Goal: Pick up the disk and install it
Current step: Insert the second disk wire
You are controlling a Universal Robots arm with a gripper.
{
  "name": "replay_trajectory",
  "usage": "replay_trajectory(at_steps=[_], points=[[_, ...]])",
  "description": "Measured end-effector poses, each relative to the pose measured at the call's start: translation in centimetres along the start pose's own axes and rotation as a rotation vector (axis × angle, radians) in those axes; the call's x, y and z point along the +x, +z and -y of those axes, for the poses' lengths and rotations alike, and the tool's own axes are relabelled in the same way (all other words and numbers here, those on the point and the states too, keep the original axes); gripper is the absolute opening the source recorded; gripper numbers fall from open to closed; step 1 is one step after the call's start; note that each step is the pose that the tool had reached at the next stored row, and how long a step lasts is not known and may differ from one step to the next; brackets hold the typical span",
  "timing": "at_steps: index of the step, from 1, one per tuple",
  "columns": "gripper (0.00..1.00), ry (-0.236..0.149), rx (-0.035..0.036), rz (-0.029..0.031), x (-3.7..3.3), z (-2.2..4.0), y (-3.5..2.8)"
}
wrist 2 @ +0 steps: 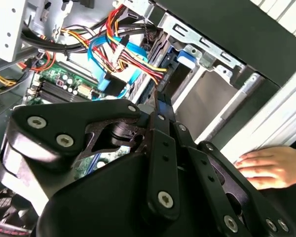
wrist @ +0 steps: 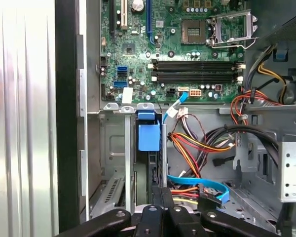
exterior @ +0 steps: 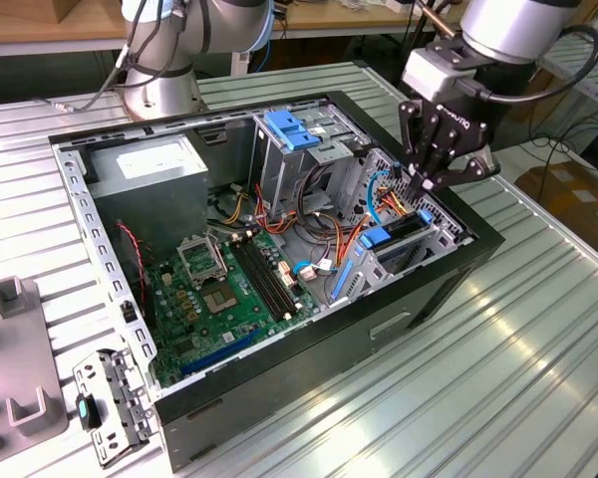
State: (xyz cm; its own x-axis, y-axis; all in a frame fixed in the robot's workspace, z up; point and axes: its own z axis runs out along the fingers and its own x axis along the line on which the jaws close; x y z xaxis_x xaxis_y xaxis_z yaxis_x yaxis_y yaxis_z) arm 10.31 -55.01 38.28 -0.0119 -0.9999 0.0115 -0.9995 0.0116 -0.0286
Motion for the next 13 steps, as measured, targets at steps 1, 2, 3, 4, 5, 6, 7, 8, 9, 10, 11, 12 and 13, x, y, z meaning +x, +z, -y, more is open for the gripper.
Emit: replay_trajectory(at_steps=[1, 2, 3, 4, 5, 6, 7, 8, 9, 10, 11, 12, 13], points=[[0.11, 0.000, -0.0002, 0.0001, 0.00, 0.01, -0.35], [0.11, 0.000, -0.0004, 0.0001, 0.00, 0.01, -0.53], [0.11, 0.000, -0.0027, 0.0008, 0.00, -0.06, -0.55], [0.11, 0.000, -0.0065, 0.0003, -0.17, -0.08, -0.61], [0.11, -0.001, -0.0082, 0.0003, -0.67, -0.08, -0.70], [0.11, -0.001, -0.0110, -0.0002, -1.50, -0.10, -0.79], [0.11, -0.001, -0.0122, -0.0031, -2.16, -0.10, -0.91], [0.11, -0.001, -0.0123, -0.0055, -2.48, -0.10, -1.00], [0.11, -0.001, -0.0129, -0.0118, -3.16, -0.11, -1.15], [0.11, -0.001, -0.0133, -0.0154, -3.55, -0.11, -1.21], [0.11, -0.001, -0.0139, -0.0221, -4.06, -0.11, -1.28], [0.11, -0.001, -0.0148, -0.0342, -4.58, -0.10, -1.32], [0.11, -0.002, -0.0164, -0.0473, -4.89, -0.09, -1.33]])
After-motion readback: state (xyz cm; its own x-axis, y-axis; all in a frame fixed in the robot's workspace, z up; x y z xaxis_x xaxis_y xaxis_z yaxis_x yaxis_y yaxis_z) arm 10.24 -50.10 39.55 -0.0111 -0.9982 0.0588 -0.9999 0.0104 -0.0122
